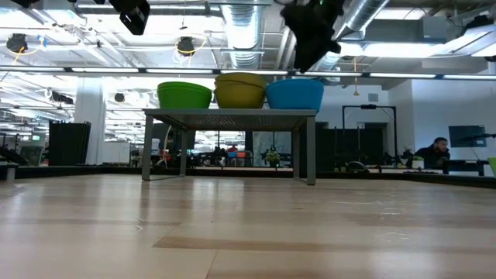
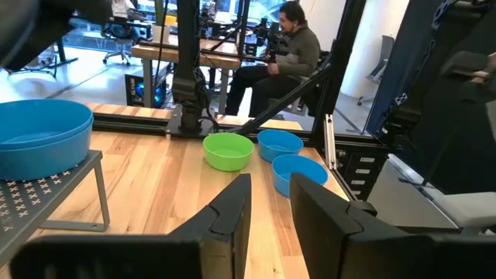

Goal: Pick & Place Mini bowls
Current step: Stack the blue bowl on top of the other blue bowls on the shelf

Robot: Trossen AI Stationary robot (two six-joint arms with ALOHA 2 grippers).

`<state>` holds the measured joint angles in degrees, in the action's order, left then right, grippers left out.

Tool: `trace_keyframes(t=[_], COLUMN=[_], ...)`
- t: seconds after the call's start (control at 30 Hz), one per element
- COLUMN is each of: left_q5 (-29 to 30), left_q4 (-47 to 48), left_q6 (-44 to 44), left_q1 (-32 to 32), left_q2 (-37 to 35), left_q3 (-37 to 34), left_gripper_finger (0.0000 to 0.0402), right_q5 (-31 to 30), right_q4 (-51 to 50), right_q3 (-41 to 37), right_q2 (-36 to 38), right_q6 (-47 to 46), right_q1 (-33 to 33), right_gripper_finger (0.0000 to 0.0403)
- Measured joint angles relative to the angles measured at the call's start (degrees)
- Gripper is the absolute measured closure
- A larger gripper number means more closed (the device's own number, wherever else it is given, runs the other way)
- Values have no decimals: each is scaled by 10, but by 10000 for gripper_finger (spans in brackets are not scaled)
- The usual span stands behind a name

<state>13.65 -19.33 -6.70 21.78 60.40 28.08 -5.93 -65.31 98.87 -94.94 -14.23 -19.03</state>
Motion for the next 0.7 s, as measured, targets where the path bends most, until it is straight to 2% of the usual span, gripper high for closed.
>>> trace_keyframes(t=[0.33, 0.7], left_q5=[0, 0], left_q4=[0, -4], left_q6=[0, 3], left_q1=[0, 0], left_q2=[0, 0], left_q3=[0, 0], left_gripper_finger=[311, 311], right_q5=[2, 2], right_q4=[-130, -168], right_q3=[18, 11], right_q2=[0, 0], right_q6=[-88, -195], right_q1=[147, 332], right_gripper_finger=[302, 302])
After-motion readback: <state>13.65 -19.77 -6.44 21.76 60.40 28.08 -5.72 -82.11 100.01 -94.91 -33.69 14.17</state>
